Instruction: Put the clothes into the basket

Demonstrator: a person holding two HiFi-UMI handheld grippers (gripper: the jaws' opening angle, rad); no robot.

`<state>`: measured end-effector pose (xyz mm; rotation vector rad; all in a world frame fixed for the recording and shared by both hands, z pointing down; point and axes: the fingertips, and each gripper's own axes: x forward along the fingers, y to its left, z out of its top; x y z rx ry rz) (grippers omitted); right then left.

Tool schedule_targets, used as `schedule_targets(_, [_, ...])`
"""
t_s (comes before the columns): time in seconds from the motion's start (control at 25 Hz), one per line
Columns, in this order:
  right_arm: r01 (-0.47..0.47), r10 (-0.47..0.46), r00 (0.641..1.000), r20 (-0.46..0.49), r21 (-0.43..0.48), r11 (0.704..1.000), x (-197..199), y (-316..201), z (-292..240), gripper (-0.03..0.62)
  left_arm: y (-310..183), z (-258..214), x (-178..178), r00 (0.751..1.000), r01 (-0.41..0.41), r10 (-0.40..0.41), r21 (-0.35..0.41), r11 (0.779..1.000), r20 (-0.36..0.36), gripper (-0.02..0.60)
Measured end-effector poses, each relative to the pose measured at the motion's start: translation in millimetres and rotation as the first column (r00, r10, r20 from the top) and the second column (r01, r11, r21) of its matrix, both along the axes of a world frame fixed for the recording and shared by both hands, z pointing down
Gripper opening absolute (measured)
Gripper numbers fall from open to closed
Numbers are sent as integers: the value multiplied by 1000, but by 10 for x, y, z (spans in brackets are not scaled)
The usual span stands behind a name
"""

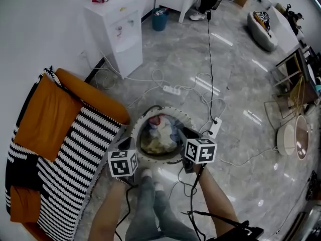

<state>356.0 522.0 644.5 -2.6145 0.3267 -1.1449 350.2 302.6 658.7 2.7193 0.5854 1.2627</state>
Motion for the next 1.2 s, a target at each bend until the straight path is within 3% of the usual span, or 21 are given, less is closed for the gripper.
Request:
schedule_targets(0.32, [-49,50,997,-51,27,998,-136,110,-341,115,-39,-367,-27,998,12,-12,-1,1000,-54,6])
schedule_targets(0.6, [-83,85,988,-127,20,996,-343,249,-841,89,-82,-980,-57,989,28,-28,-7,1000,-143,6])
schedule_targets(0.88, [-136,138,956,-260,26,990,-510,485,-1630,11,19,-1683,-149,968,-12,8,-11,1000,-250,6])
schedule_targets(1.2, [-185,197,917,-346,69,980,-692,678,-2279,5,182,-2400,-108,925,-54,38,-32,998,-378,6])
